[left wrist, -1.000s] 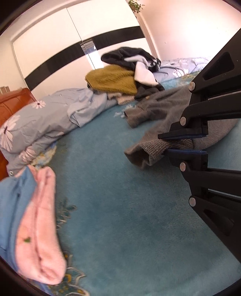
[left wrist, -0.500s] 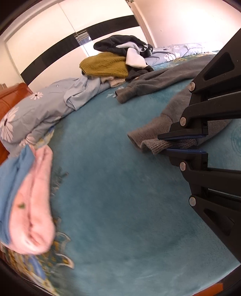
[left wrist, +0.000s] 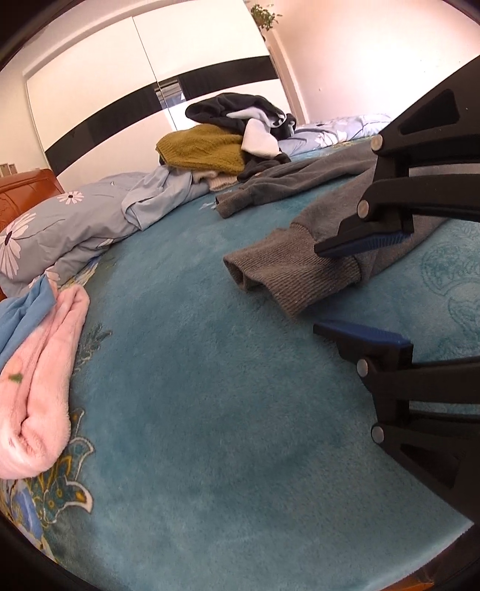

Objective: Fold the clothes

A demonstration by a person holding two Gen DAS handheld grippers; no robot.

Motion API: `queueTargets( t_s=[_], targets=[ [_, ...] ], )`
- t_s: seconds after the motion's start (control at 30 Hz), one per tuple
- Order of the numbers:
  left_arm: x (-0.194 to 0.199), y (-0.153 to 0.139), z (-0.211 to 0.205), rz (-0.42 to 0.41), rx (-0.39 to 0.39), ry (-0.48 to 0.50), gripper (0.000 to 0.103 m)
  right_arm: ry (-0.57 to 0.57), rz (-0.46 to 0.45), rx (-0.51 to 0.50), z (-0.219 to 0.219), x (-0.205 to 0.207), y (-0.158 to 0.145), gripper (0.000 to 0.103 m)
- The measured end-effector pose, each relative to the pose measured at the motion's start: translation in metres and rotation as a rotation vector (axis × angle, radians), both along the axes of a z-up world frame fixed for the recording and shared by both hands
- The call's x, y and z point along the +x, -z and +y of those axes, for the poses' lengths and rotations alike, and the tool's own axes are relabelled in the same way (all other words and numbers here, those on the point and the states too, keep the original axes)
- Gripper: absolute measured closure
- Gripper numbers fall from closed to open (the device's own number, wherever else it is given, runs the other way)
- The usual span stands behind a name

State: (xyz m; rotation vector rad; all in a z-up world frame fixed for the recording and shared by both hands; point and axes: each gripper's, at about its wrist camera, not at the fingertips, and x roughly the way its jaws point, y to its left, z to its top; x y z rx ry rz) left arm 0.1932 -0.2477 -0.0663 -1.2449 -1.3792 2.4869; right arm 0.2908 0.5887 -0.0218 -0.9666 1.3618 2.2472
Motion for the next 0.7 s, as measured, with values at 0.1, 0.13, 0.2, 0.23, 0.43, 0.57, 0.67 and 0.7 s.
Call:
queueTargets(
  t_s=[0.1,0.13,0.2,0.23,0.43,0.57,0.67,0.7],
  targets=[
    [-0.007,-0.002,0.006,0.020,-0.006,0.011,0.063,0.007,0.002,-0.009,-0.001,0.001,-0.001,0.088],
    [-0.010,-0.002,0.008,0.023,-0.012,0.008,0.073,0.008,0.001,-0.009,-0.002,0.001,-0.002,0.088],
    [-0.013,-0.007,0.009,0.026,-0.019,-0.007,0.094,0.005,0.006,-0.004,-0.003,0.001,-0.006,0.089],
    [-0.012,-0.012,0.009,0.037,-0.023,-0.017,0.094,0.004,0.009,-0.001,-0.004,0.001,-0.008,0.089],
    [0.007,-0.053,0.002,0.148,-0.064,-0.040,0.095,-0.005,0.112,0.054,-0.005,0.016,-0.044,0.092],
    [0.019,-0.050,-0.004,0.127,-0.106,-0.051,0.095,-0.030,0.090,0.100,-0.006,0.027,-0.043,0.092],
    [0.021,-0.027,-0.010,0.064,-0.061,-0.064,0.095,-0.011,0.040,0.030,-0.001,0.033,-0.010,0.092],
    [0.021,-0.018,-0.012,0.045,-0.042,-0.071,0.095,-0.010,0.036,0.023,-0.001,0.034,-0.004,0.092]
  ],
)
